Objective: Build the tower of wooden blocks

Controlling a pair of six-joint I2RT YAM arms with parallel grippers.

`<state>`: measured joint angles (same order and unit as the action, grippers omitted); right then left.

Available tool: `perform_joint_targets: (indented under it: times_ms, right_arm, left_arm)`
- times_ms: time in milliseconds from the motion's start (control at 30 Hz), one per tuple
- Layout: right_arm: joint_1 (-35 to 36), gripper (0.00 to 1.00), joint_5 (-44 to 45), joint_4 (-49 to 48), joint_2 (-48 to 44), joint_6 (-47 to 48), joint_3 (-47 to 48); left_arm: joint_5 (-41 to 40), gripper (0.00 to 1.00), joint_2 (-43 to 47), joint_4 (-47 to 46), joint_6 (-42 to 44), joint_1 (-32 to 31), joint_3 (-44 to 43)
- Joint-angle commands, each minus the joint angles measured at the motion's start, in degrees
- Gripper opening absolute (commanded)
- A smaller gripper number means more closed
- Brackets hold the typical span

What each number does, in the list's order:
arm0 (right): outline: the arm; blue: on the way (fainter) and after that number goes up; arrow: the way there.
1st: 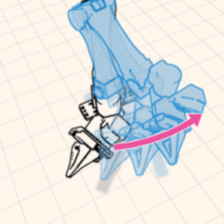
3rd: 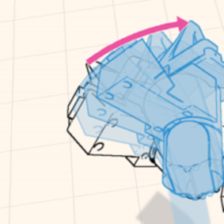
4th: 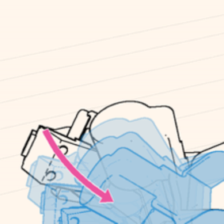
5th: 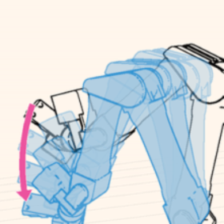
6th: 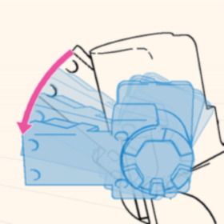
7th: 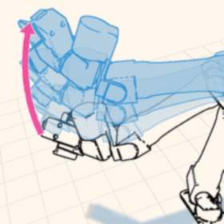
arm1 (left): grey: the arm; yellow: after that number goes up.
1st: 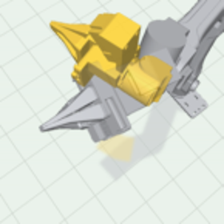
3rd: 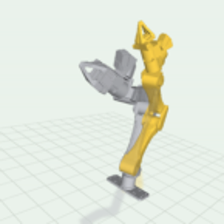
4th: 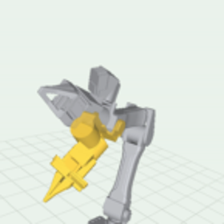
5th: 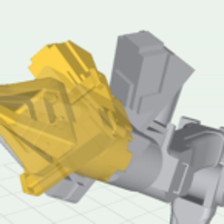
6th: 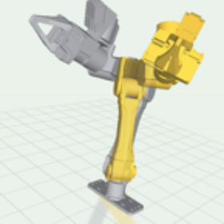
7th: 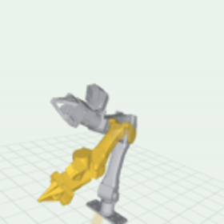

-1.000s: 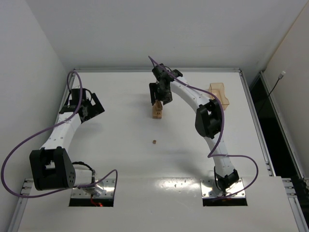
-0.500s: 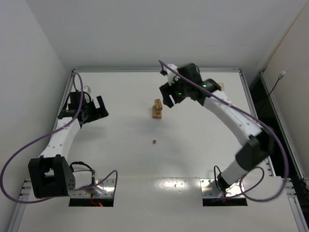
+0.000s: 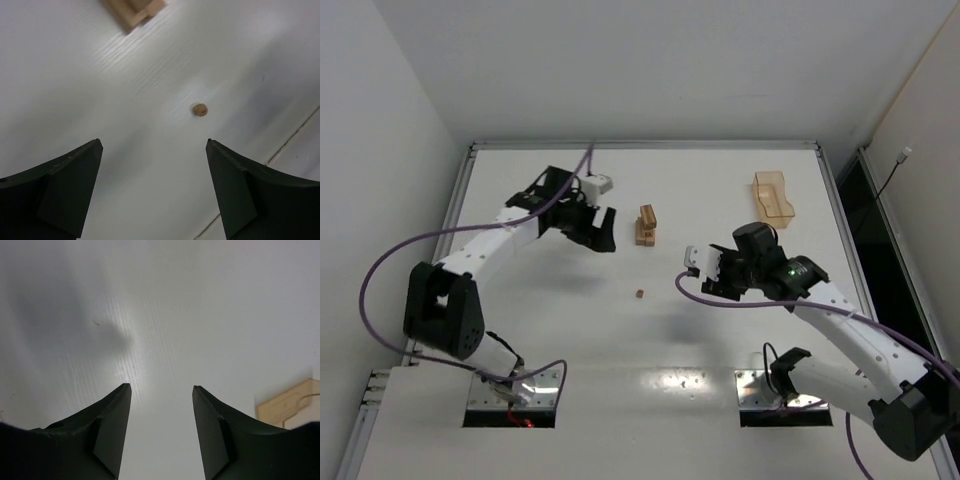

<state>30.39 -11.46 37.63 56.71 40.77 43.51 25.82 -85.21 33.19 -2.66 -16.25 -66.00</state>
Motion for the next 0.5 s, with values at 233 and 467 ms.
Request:
perform_joint_targets:
  times_ms: [233, 467]
  right_arm:
    - [-6.7, 0.49, 7.9, -8.1, -3.3, -1.1, 0.9]
    - [-10.4, 0.49, 8.6, -9.2, -3.3, -2.9, -0.3]
  left_arm:
    - [-8.3, 0.42, -9.7, 2.2, 16.0, -23.3, -4.0]
    - [-14.2, 0.37, -3.6, -5.8, 23.5, -26.2, 7.5]
